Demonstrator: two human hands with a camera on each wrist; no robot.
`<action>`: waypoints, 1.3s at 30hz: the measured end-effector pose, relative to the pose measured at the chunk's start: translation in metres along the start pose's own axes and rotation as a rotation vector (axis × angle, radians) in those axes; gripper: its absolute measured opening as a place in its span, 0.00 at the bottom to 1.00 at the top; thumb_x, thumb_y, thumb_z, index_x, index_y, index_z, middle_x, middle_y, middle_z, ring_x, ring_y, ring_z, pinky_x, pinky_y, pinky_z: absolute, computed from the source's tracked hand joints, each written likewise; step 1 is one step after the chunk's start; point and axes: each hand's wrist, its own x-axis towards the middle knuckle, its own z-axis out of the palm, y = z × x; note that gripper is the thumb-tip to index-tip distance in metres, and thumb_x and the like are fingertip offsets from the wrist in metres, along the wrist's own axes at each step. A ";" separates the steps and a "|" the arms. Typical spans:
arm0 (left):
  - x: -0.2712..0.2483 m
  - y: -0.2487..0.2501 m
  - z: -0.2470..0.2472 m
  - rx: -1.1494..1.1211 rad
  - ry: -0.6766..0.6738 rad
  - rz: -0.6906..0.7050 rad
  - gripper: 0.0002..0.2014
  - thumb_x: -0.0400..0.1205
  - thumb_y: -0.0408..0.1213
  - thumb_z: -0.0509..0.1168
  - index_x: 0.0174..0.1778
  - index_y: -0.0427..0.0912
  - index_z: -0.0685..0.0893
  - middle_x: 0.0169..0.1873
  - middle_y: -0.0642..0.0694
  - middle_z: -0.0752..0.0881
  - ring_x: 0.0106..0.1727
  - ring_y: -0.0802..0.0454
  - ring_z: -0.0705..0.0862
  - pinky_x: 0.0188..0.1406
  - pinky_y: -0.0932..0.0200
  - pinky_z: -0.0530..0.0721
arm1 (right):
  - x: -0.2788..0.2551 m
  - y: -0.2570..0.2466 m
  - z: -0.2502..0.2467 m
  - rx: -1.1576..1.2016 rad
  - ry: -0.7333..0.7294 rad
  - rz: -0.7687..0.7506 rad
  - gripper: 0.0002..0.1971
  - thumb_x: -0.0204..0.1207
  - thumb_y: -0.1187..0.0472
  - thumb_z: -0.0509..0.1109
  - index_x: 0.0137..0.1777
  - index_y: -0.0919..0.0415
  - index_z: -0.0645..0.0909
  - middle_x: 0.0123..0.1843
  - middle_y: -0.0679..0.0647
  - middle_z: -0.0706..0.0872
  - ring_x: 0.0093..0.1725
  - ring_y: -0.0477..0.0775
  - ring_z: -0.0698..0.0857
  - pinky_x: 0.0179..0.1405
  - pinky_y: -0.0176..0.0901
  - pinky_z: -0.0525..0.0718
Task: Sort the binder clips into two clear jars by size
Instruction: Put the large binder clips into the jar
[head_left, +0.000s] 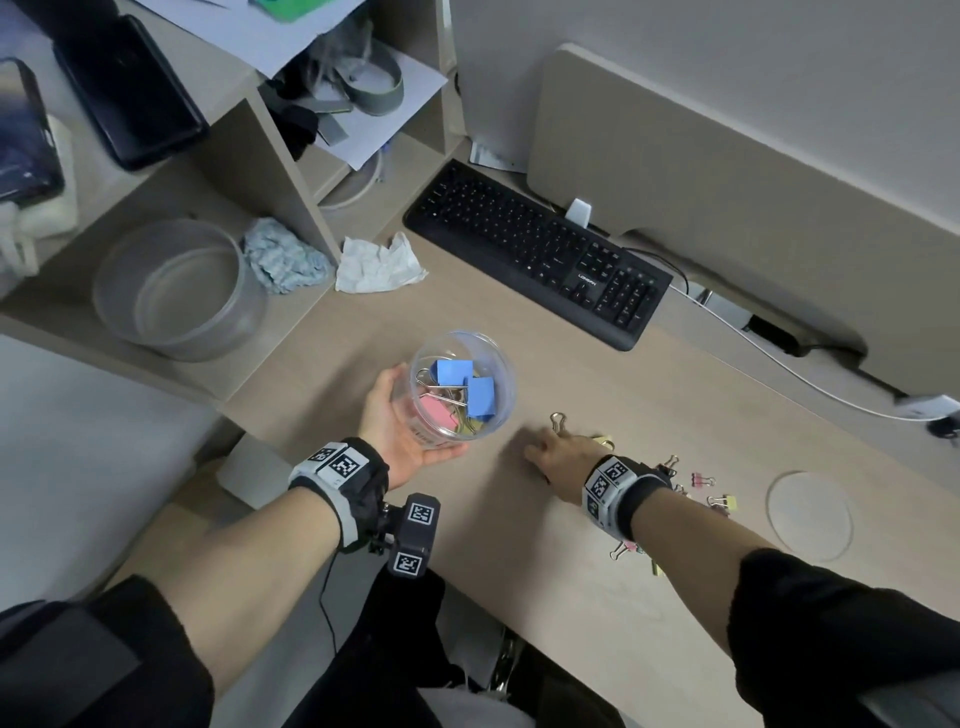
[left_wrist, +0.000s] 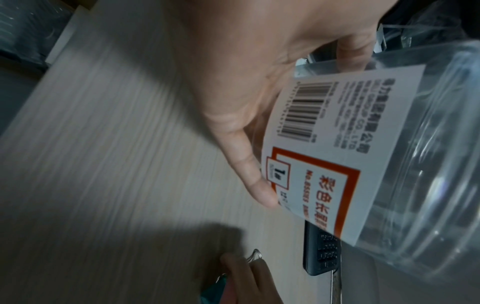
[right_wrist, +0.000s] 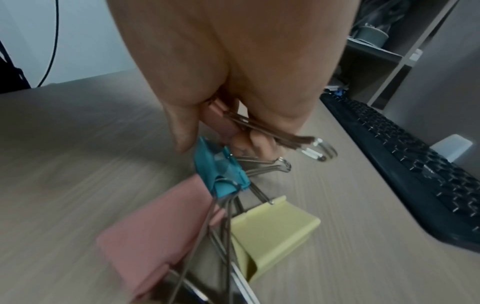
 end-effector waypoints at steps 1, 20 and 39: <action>0.000 0.002 0.000 -0.002 0.000 0.002 0.32 0.80 0.66 0.58 0.70 0.48 0.86 0.64 0.35 0.89 0.65 0.30 0.87 0.66 0.28 0.82 | 0.000 0.001 -0.001 0.027 0.003 0.015 0.23 0.80 0.65 0.58 0.76 0.56 0.68 0.73 0.66 0.69 0.67 0.66 0.78 0.51 0.55 0.80; 0.003 0.018 0.002 -0.009 0.005 0.012 0.33 0.80 0.66 0.58 0.71 0.47 0.86 0.64 0.35 0.89 0.65 0.31 0.87 0.66 0.29 0.82 | 0.003 0.013 -0.015 0.100 -0.067 0.149 0.17 0.80 0.69 0.58 0.68 0.63 0.70 0.72 0.69 0.72 0.61 0.65 0.84 0.42 0.50 0.71; -0.003 0.018 0.043 0.033 -0.011 0.083 0.30 0.81 0.64 0.59 0.68 0.46 0.86 0.63 0.33 0.89 0.64 0.31 0.87 0.66 0.30 0.83 | -0.034 0.050 -0.148 1.353 0.563 0.336 0.15 0.71 0.47 0.75 0.46 0.59 0.86 0.36 0.51 0.88 0.25 0.38 0.79 0.21 0.29 0.72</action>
